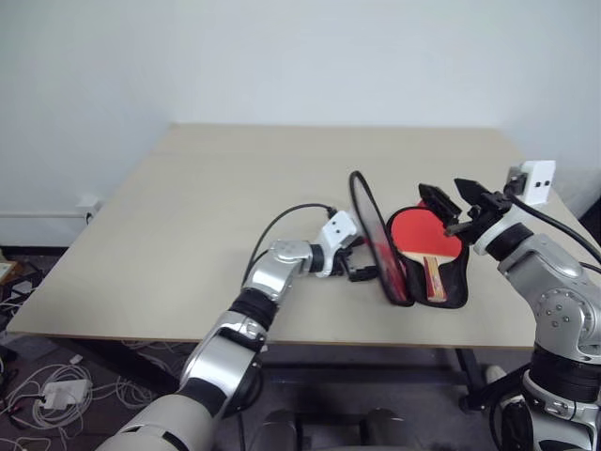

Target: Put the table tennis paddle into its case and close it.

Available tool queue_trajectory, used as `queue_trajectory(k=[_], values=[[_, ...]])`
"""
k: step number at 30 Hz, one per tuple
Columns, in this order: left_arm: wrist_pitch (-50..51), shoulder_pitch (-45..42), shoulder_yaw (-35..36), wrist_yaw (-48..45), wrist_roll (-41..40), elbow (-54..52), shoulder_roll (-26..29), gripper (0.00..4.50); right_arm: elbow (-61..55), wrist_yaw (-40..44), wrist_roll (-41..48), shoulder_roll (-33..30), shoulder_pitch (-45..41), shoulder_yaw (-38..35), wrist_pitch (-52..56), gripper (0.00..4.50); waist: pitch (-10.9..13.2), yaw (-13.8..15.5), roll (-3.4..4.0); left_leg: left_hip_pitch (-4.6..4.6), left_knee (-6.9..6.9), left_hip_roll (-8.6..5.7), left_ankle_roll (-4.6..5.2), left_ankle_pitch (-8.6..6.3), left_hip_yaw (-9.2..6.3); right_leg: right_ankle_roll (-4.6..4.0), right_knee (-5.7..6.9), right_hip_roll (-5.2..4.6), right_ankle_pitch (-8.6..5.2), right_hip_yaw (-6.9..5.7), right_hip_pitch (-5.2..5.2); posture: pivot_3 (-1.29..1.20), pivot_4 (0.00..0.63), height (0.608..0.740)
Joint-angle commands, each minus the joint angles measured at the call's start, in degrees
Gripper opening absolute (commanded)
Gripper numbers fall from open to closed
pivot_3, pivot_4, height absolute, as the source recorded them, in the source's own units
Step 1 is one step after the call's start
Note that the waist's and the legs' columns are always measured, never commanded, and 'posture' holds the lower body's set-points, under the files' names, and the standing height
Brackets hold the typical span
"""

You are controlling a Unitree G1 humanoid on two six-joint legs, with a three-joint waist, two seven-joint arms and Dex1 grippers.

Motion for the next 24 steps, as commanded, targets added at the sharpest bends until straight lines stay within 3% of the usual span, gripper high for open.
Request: queue_trajectory(k=[1, 9, 24], values=[[1.96, -1.87, 1.53, 0.96, -1.11, -0.69, -2.49, 4.5, -3.71, -1.19, 4.31, 0.82, -0.94, -2.97, -2.36, 4.49, 0.0, 0.02, 0.0, 0.02, -0.03, 0.0, 0.01, 0.0, -0.01, 0.0, 0.01, 0.01, 0.0, 0.0, 0.0, 0.0, 0.0, 0.74], [7.58, -1.87, 2.05, 6.73, 0.16, 1.29, -6.67, 4.5, -5.0, -3.37, 6.92, 0.59, 1.31, -3.24, -4.28, 4.49, 0.0, 0.1, 0.0, 0.01, 0.03, 0.0, 0.02, 0.01, -0.02, 0.0, 0.01, 0.02, 0.0, 0.0, 0.04, 0.0, 0.0, 0.74], [31.51, -8.01, 16.22, 15.6, -11.15, 7.41, -13.49, 4.5, -0.86, -6.61, 5.82, 0.48, 0.62, -0.27, -7.02, 4.49, 0.01, 0.09, 0.0, 0.0, -0.02, 0.0, 0.01, 0.01, -0.02, 0.0, 0.0, 0.02, 0.0, 0.0, -0.01, 0.0, 0.0, 0.74]])
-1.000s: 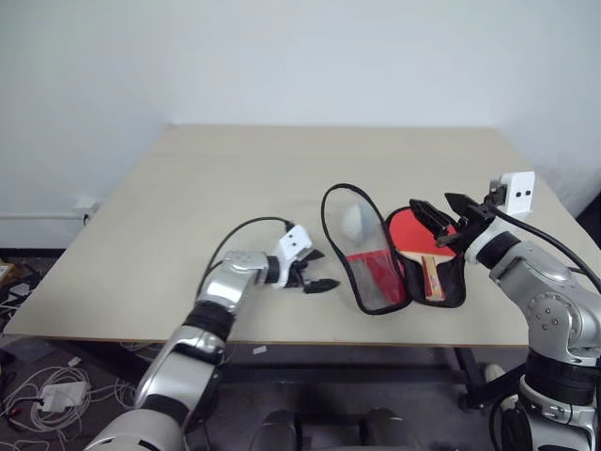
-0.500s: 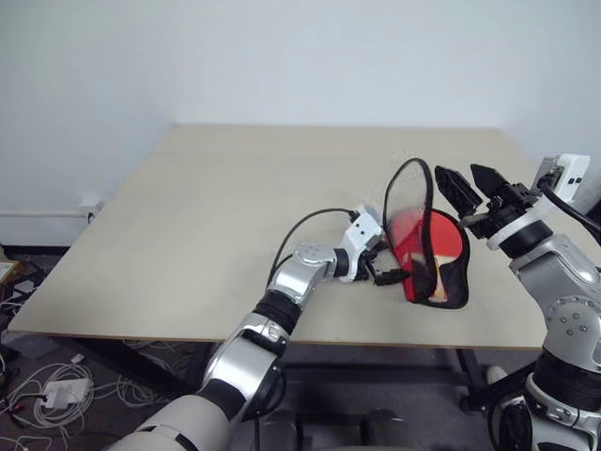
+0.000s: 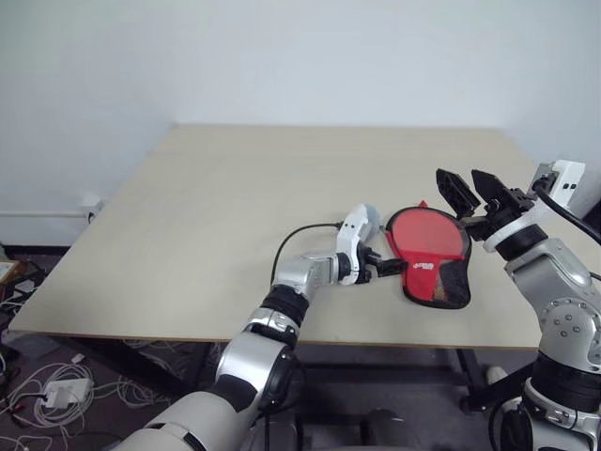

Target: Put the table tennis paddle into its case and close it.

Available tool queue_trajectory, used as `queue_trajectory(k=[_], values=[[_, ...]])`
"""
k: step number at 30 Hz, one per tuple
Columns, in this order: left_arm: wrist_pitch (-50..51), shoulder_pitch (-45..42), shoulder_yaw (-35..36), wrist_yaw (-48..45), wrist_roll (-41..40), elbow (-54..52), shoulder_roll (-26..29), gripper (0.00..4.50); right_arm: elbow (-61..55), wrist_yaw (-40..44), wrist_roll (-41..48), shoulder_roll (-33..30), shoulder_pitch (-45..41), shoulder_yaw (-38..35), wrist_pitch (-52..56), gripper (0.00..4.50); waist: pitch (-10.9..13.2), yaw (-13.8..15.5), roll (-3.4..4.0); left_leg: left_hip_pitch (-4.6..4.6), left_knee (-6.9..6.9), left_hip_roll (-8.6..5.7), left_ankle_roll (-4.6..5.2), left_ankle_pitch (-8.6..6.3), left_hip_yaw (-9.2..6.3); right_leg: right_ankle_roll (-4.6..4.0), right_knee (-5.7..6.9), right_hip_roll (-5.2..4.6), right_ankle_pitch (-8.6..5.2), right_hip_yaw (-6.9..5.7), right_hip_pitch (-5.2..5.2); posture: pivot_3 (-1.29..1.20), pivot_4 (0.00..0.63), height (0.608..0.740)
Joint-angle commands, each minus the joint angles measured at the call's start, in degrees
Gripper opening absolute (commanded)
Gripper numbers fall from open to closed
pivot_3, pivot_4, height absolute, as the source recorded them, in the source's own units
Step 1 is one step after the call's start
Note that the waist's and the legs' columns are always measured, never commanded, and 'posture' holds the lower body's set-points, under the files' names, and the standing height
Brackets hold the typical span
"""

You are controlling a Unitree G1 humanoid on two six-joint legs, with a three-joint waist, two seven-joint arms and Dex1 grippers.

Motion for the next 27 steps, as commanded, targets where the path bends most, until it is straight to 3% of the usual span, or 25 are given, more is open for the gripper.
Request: queue_trajectory(k=[1, 10, 27], values=[[4.48, -4.59, 2.03, 2.34, -2.16, 1.36, -3.12, 4.5, 0.05, -1.28, -0.69, -0.31, -1.75, 0.36, -2.04, 4.49, 0.0, 0.03, 0.0, 0.0, -0.01, 0.0, 0.0, 0.0, 0.0, 0.0, 0.0, 0.0, 0.0, 0.0, 0.0, 0.0, 0.0, 0.74], [12.08, -10.7, 7.2, 6.96, -6.2, 10.38, -6.9, 4.5, 0.07, -3.91, -1.17, -0.44, -0.59, -0.14, -2.77, 4.49, 0.0, 0.17, -0.01, 0.0, -0.01, 0.0, -0.01, 0.0, 0.0, 0.0, -0.02, 0.0, 0.0, -0.01, 0.01, 0.0, 0.0, 0.74], [23.75, -12.87, 3.79, 0.58, -9.76, 10.94, -14.94, 4.5, -1.88, -7.94, -1.01, -0.43, 2.68, -1.59, -4.0, 4.49, -0.01, 0.19, 0.0, 0.01, -0.07, -0.01, -0.02, 0.0, 0.0, 0.0, -0.05, 0.0, 0.0, -0.01, 0.0, 0.0, 0.0, 0.74]])
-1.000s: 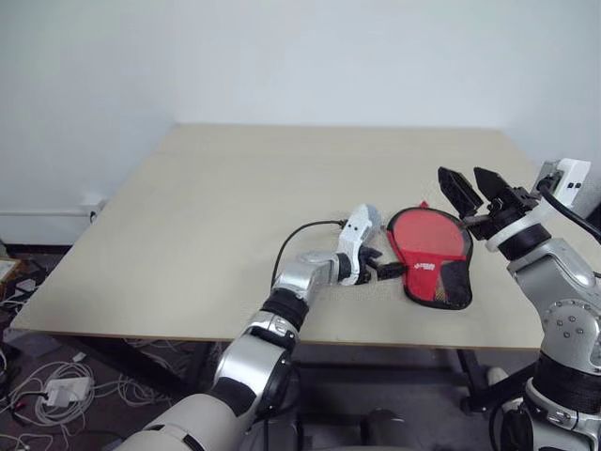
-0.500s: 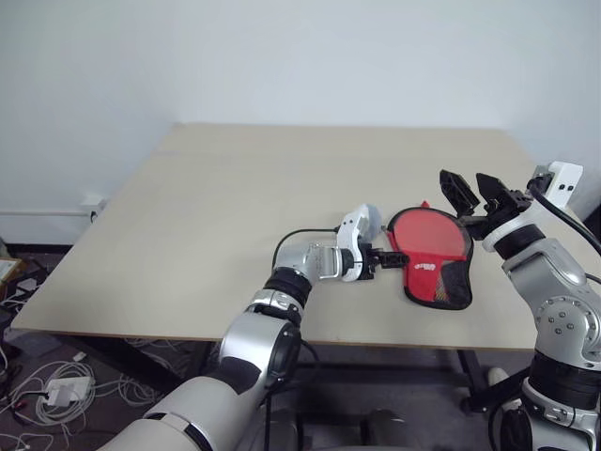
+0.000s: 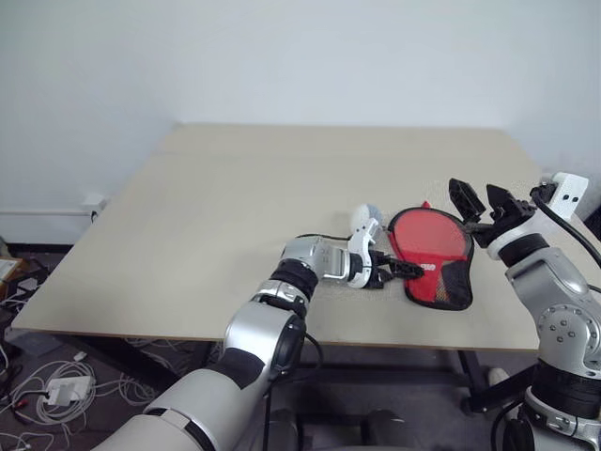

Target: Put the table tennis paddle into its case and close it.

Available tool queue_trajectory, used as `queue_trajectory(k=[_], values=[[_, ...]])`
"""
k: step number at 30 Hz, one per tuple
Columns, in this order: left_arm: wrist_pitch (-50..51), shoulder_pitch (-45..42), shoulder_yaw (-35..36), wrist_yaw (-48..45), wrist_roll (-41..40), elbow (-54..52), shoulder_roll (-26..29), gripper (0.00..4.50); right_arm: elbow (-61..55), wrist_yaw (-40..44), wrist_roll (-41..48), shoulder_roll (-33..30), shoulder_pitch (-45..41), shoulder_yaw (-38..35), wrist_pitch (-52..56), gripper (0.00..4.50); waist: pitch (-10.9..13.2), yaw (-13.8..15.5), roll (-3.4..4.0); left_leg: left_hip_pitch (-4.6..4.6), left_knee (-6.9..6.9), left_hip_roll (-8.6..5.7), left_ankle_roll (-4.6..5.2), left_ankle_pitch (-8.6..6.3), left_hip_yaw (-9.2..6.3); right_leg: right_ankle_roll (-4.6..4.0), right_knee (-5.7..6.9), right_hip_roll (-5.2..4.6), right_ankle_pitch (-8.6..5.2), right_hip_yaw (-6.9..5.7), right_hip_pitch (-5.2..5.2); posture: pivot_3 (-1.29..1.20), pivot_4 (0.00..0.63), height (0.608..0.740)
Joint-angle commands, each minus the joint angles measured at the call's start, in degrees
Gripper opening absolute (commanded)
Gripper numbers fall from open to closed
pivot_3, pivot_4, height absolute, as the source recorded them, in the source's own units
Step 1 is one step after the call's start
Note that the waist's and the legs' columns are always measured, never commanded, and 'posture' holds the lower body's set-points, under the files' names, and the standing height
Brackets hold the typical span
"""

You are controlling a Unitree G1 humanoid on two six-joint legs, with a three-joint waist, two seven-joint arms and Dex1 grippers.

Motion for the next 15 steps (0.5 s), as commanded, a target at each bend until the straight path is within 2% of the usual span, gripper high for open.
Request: queue_trajectory(k=[1, 5, 10, 13, 15], values=[[2.58, -1.53, -0.2, -0.28, -2.04, -0.13, -13.59, 4.5, -2.87, -0.97, 0.47, -0.45, -0.15, -1.55, -1.49, 4.49, 0.0, 0.0, 0.0, 0.0, 0.0, 0.0, 0.0, 0.0, 0.0, 0.0, 0.0, 0.0, 0.0, 0.0, -0.01, 0.0, 0.0, 0.74], [1.76, -0.54, -3.2, -3.47, -2.14, -1.2, -15.42, 4.5, -3.29, -1.49, 0.23, -0.48, 1.1, -1.93, -1.86, 4.49, 0.01, 0.06, -0.01, 0.0, -0.01, 0.0, 0.0, 0.0, 0.0, 0.0, 0.0, 0.0, 0.0, 0.0, -0.01, 0.0, 0.0, 0.74], [0.24, -1.69, -2.0, -1.4, -3.08, 1.2, -16.84, 4.5, -2.92, -2.5, -0.55, -0.42, 1.21, -1.45, -2.54, 4.49, 0.0, 0.01, 0.0, 0.02, 0.0, 0.0, 0.0, 0.0, 0.0, 0.0, 0.0, 0.0, 0.0, 0.01, 0.0, 0.0, 0.0, 0.74], [-1.85, -1.41, -4.18, -3.16, -2.31, 1.35, -18.12, 3.91, -2.49, -3.23, -0.64, -0.05, 1.26, -1.96, -3.35, 4.5, 0.01, 0.01, -0.01, 0.01, 0.01, 0.0, 0.0, 0.0, 0.0, -0.01, -0.01, 0.0, 0.0, 0.01, 0.0, 0.0, 0.0, 0.74], [-1.06, -1.44, -4.36, -4.17, -3.01, 1.86, -18.27, 3.26, -2.39, -3.73, -0.76, -0.06, 1.36, -2.26, -3.79, 4.5, 0.01, -0.02, -0.01, -0.01, -0.01, 0.0, 0.0, 0.0, 0.01, -0.01, -0.01, -0.01, 0.0, 0.01, -0.01, 0.0, 0.0, 0.74]])
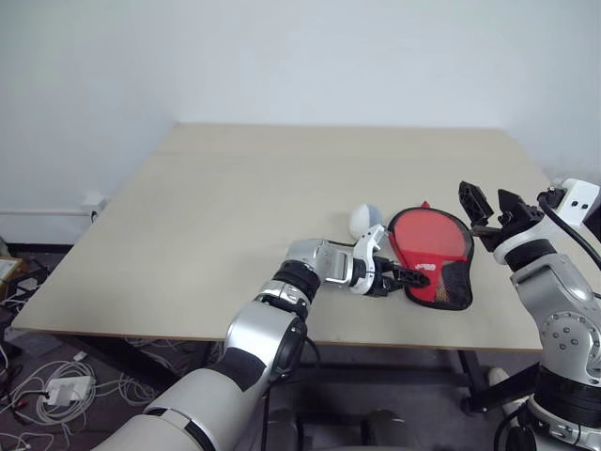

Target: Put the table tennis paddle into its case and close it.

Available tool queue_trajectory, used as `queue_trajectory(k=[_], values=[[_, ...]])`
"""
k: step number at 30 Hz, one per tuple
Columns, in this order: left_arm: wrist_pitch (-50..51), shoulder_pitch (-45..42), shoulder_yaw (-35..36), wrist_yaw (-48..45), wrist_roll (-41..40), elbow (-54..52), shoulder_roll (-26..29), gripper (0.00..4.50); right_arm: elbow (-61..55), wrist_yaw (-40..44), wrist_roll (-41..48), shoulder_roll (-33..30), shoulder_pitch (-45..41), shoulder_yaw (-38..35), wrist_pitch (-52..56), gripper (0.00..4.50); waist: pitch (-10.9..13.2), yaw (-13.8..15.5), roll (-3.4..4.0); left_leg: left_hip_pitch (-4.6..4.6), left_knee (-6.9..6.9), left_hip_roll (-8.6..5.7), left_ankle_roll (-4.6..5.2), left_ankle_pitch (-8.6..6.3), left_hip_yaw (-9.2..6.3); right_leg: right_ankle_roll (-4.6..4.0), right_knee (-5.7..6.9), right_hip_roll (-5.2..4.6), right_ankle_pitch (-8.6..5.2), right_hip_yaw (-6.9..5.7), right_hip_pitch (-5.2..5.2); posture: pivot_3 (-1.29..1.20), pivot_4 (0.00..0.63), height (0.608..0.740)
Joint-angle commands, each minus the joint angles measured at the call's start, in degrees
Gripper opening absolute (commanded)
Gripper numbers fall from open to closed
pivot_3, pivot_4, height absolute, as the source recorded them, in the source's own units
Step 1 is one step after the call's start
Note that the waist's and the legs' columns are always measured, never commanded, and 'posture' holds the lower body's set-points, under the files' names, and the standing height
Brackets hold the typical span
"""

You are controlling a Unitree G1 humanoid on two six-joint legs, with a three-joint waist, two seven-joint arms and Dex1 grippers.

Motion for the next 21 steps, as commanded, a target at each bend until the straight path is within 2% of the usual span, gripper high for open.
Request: queue_trajectory(k=[1, 9, 15, 21], values=[[-0.11, -1.47, -0.8, -2.06, -1.05, 0.05, -18.11, 2.87, -1.21, -0.99, -0.58, -0.12, -0.83, -1.66, -2.48, 4.5, 0.0, -0.02, 0.0, 0.0, -0.01, 0.0, 0.0, 0.0, 0.0, 0.0, 0.0, 0.0, 0.0, 0.0, -0.02, 0.0, 0.0, 0.74], [-1.74, -0.68, -0.54, -1.8, -1.95, 0.78, -18.27, 0.03, -1.04, -1.86, -1.89, -0.65, 0.66, -2.22, -3.32, 4.5, 0.0, -0.01, 0.01, -0.01, -0.05, 0.0, 0.0, 0.0, 0.0, 0.0, 0.0, 0.0, 0.0, 0.0, -0.05, 0.0, 0.0, 0.74], [-0.08, -1.74, 1.56, -2.56, -3.88, 1.92, -15.65, 0.03, -0.88, -2.34, -3.16, -0.34, 1.45, -1.6, -3.57, 4.5, 0.0, -0.02, 0.0, -0.01, -0.04, 0.0, 0.0, 0.0, 0.0, 0.0, 0.0, 0.0, 0.0, 0.0, -0.05, 0.0, 0.0, 0.74], [8.13, -2.51, 0.96, -1.8, -2.52, 1.91, -9.01, 0.03, -1.0, -2.37, -4.45, 0.44, 1.4, -0.25, -3.99, 4.5, 0.0, -0.08, 0.0, -0.02, -0.07, 0.0, 0.0, 0.0, 0.0, 0.0, 0.01, 0.0, -0.01, 0.01, -0.08, 0.0, 0.0, 0.74]])
